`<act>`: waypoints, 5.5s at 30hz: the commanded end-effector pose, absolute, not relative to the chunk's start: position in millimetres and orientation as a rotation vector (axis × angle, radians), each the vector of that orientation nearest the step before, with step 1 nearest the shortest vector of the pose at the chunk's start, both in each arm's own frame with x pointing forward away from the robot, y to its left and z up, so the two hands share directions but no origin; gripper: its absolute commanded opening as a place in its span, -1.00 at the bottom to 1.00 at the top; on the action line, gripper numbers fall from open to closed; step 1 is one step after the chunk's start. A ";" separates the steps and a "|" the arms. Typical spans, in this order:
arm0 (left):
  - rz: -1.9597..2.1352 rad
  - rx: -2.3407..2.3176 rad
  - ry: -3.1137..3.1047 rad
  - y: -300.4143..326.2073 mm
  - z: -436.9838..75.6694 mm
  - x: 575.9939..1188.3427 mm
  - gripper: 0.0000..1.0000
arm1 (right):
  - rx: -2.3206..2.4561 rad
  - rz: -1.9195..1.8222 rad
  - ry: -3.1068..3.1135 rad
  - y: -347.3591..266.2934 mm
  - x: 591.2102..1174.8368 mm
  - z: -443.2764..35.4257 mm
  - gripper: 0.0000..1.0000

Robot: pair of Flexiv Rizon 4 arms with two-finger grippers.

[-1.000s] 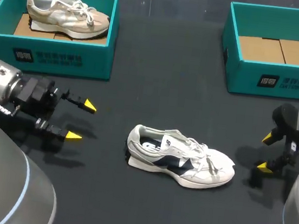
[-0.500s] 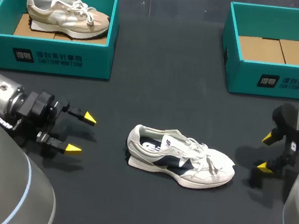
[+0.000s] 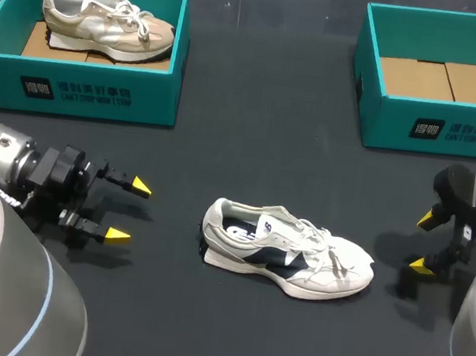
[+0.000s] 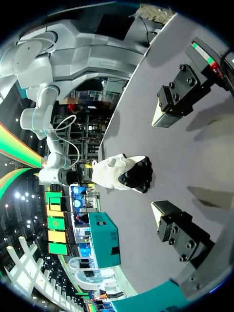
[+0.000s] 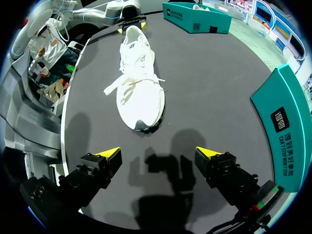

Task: Take the shoe out of the shoebox, open the shoe tongue, remove and reinsert the insole, then place the shoe into the shoebox

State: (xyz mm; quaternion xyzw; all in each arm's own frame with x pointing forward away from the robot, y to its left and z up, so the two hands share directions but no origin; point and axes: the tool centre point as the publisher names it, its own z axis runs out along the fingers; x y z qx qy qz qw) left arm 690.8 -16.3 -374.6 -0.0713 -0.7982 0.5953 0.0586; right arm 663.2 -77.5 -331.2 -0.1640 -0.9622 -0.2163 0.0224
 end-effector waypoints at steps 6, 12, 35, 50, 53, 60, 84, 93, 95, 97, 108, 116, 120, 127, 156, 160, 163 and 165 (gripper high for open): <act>1.805 -0.191 -2.442 -42.0 -381.5 696.2 1.00 | -0.510 -0.666 -2.983 -76.9 662.3 -331.6 1.00; 1.790 -0.151 -2.512 -55.5 -381.3 697.4 1.00 | -0.510 -0.666 -2.983 -76.9 662.3 -331.6 1.00; 1.792 -0.144 -2.417 -93.6 -403.1 710.9 1.00 | -0.510 -0.666 -2.983 -76.9 662.3 -331.6 1.00; 1.786 -0.159 -2.365 -118.1 -406.7 702.5 1.00 | -0.510 -0.666 -2.983 -76.9 662.3 -331.6 1.00; 1.785 -0.169 -2.360 -122.2 -406.4 699.2 1.00 | -0.510 -0.666 -2.983 -76.9 662.3 -331.6 1.00; 1.787 -0.185 -2.360 -130.5 -407.0 696.6 1.00 | -0.510 -0.666 -2.983 -76.9 662.3 -331.6 1.00; 1.800 -0.218 -2.315 -163.3 -407.8 691.0 1.00 | -0.510 -0.666 -2.983 -76.9 662.3 -331.6 1.00; 1.803 -0.214 -2.307 -175.5 -409.4 689.2 1.00 | -0.510 -0.666 -2.983 -76.9 662.3 -331.6 1.00; 1.802 -0.213 -2.303 -178.1 -410.3 688.9 1.00 | -0.510 -0.666 -2.983 -76.9 662.3 -331.6 1.00; 1.800 -0.211 -2.300 -180.6 -411.5 688.5 1.00 | -0.510 -0.666 -2.983 -76.9 662.3 -331.6 1.00; 1.800 -0.209 -2.285 -189.8 -411.3 683.3 1.00 | -0.510 -0.666 -2.983 -76.9 662.3 -331.6 1.00; 1.798 -0.213 -2.287 -193.2 -412.7 678.6 -1.00 | -0.510 -0.666 -2.983 -76.9 662.3 -331.6 1.00; 1.819 -0.191 -2.296 -192.6 -412.4 674.8 -1.00 | -0.510 -0.666 -2.983 -76.9 662.3 -331.6 1.00; 1.866 -0.067 -2.318 -190.9 -411.8 672.1 -1.00 | -0.510 -0.666 -2.983 -76.9 662.3 -331.6 1.00; 1.883 -0.001 -2.330 -191.8 -411.9 676.2 -1.00 | -0.618 -0.657 -2.949 -76.5 665.2 -326.4 1.00; 1.883 -0.001 -2.330 -191.8 -411.9 676.2 -1.00 | -0.874 -0.560 -2.894 -58.1 665.3 -309.8 1.00; 1.883 -0.001 -2.330 -191.8 -411.9 676.2 -1.00 | -1.055 -0.534 -2.857 -45.2 659.4 -299.0 1.00; 1.883 -0.001 -2.330 -191.8 -411.9 676.2 -1.00 | -1.184 -0.427 -2.816 -34.7 655.0 -294.6 1.00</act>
